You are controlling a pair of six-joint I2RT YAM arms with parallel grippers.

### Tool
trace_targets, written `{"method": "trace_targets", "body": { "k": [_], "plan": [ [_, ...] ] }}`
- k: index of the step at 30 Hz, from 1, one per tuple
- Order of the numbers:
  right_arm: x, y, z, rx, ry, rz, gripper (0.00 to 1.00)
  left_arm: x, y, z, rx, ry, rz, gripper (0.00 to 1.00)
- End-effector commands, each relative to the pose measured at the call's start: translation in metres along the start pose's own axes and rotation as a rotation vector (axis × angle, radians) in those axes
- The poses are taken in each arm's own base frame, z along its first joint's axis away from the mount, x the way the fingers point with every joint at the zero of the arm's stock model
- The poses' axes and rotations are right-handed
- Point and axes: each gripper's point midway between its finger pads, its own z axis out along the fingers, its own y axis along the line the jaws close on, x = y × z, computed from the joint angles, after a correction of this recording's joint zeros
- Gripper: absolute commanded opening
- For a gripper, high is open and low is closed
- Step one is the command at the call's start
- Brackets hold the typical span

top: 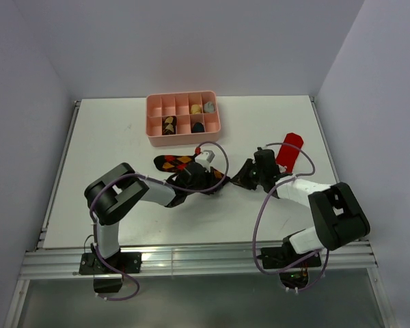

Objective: Roll the socks
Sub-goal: Roll the sock at the center of the board.

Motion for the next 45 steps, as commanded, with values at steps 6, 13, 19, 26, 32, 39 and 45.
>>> {"method": "trace_targets", "body": {
  "k": [6, 13, 19, 26, 32, 39, 45],
  "plan": [
    [-0.023, 0.032, 0.014, -0.114, -0.039, -0.004, 0.24, 0.019, 0.011, -0.015, -0.011, 0.049, -0.056, 0.07],
    [-0.029, 0.046, 0.012, -0.148, -0.042, -0.020, 0.22, 0.021, 0.013, -0.018, 0.013, 0.040, -0.107, 0.07],
    [-0.024, 0.052, 0.017, -0.152, -0.015, -0.028, 0.22, 0.021, 0.016, -0.020, 0.019, 0.035, -0.135, 0.08],
    [-0.025, 0.027, 0.006, -0.011, -0.037, -0.026, 0.18, 0.019, 0.021, -0.022, -0.005, 0.021, -0.160, 0.08],
    [-0.014, 0.027, -0.001, -0.036, -0.016, -0.010, 0.20, 0.019, 0.029, -0.027, -0.049, -0.001, -0.212, 0.08],
    [-0.003, 0.045, 0.008, -0.077, 0.028, -0.033, 0.20, 0.021, 0.032, -0.031, -0.063, -0.015, -0.267, 0.10],
    [0.006, 0.058, 0.017, -0.104, 0.057, -0.037, 0.20, 0.021, 0.034, -0.032, -0.061, -0.021, -0.285, 0.10]
  ]
}}
